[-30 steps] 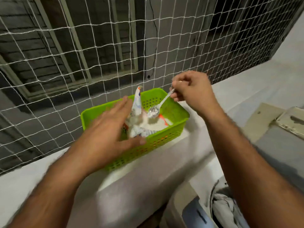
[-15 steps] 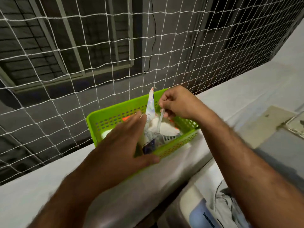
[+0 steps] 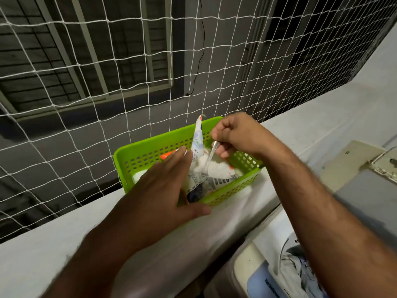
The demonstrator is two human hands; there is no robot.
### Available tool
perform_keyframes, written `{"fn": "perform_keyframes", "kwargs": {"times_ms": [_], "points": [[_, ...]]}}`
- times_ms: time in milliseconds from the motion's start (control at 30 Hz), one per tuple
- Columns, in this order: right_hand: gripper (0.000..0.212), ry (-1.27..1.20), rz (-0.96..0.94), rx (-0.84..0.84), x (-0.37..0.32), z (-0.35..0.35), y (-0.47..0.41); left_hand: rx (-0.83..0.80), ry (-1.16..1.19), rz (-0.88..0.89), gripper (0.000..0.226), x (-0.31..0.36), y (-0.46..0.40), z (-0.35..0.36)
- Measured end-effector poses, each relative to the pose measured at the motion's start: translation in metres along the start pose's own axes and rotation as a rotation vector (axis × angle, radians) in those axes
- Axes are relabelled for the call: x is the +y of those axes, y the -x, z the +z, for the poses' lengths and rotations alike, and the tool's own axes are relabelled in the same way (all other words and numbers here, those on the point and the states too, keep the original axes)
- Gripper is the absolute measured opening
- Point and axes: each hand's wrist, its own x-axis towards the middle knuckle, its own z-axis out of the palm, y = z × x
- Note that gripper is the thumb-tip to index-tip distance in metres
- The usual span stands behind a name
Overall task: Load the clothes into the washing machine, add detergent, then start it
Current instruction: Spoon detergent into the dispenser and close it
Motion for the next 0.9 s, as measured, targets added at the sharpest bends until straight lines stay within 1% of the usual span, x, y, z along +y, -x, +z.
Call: {"fn": "perform_keyframes", "kwargs": {"times_ms": [100, 267, 433, 600, 700, 800, 900], "points": [[0.012, -0.063, -0.032, 0.09, 0.001, -0.013, 0.003, 0.005, -0.011, 0.007, 0.111, -0.001, 0.0, 0.0], [0.016, -0.161, -0.063, 0.246, 0.006, -0.036, 0.011, 0.058, -0.009, 0.024, 0.113, 0.004, -0.001, -0.004], [0.017, -0.298, -0.063, 0.348, 0.013, -0.055, 0.022, 0.116, -0.015, 0.063, 0.11, 0.017, -0.006, -0.004], [0.015, -0.388, -0.081, 0.452, 0.026, -0.081, 0.045, 0.156, -0.024, 0.125, 0.11, 0.046, -0.018, -0.002], [0.014, -0.425, -0.076, 0.526, 0.043, -0.105, 0.068, 0.168, -0.027, 0.194, 0.108, 0.072, -0.027, 0.007], [0.009, -0.439, -0.06, 0.595, 0.067, -0.13, 0.097, 0.152, -0.008, 0.268, 0.105, 0.101, -0.037, 0.024], [0.01, -0.451, -0.009, 0.695, 0.096, -0.154, 0.133, 0.12, 0.024, 0.33, 0.103, 0.132, -0.048, 0.05]]}}
